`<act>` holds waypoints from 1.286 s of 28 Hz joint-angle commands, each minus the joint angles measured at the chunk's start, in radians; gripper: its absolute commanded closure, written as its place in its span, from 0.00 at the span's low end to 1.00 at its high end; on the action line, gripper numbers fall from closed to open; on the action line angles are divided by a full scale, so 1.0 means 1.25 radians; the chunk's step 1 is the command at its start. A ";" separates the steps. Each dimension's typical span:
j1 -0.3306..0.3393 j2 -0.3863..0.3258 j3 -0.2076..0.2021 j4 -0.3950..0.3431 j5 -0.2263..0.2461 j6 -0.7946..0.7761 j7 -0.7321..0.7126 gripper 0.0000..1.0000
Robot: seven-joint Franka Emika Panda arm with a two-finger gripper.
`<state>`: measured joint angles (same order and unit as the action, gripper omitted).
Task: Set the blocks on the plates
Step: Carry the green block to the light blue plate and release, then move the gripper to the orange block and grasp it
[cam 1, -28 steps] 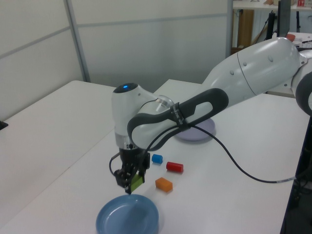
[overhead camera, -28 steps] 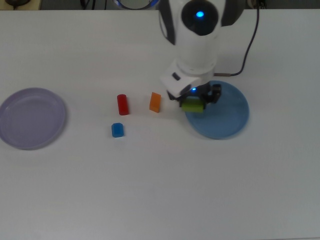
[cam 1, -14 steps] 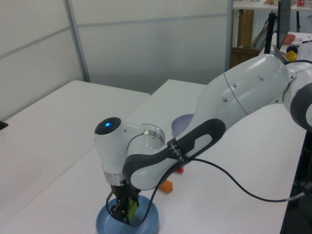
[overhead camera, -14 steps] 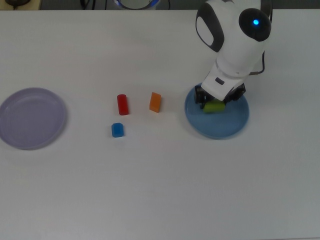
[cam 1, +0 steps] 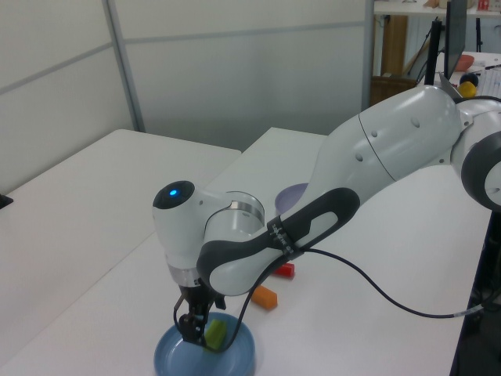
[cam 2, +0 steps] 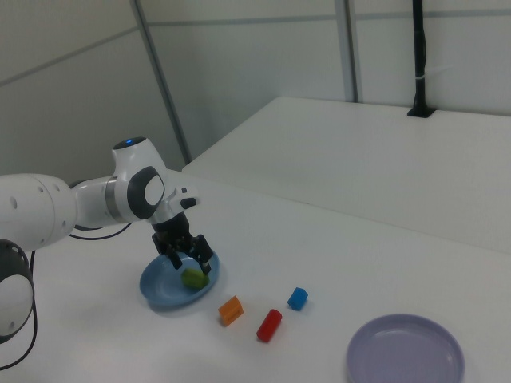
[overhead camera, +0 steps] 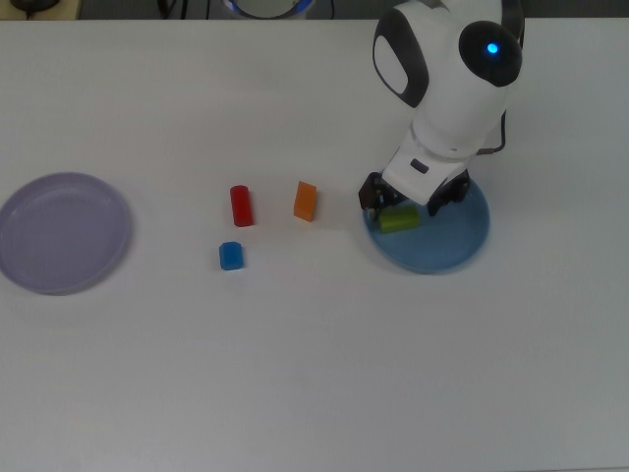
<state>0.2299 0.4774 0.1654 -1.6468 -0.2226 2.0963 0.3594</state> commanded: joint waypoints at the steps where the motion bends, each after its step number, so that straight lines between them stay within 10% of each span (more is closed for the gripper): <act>1: -0.017 -0.039 -0.038 -0.004 -0.001 -0.046 -0.029 0.00; 14: -0.148 -0.090 -0.040 -0.039 0.155 -0.197 -0.052 0.00; 36: -0.182 -0.068 -0.040 -0.106 0.199 -0.109 -0.045 0.12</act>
<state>0.0041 0.4066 0.1161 -1.7196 0.0025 1.8669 0.3020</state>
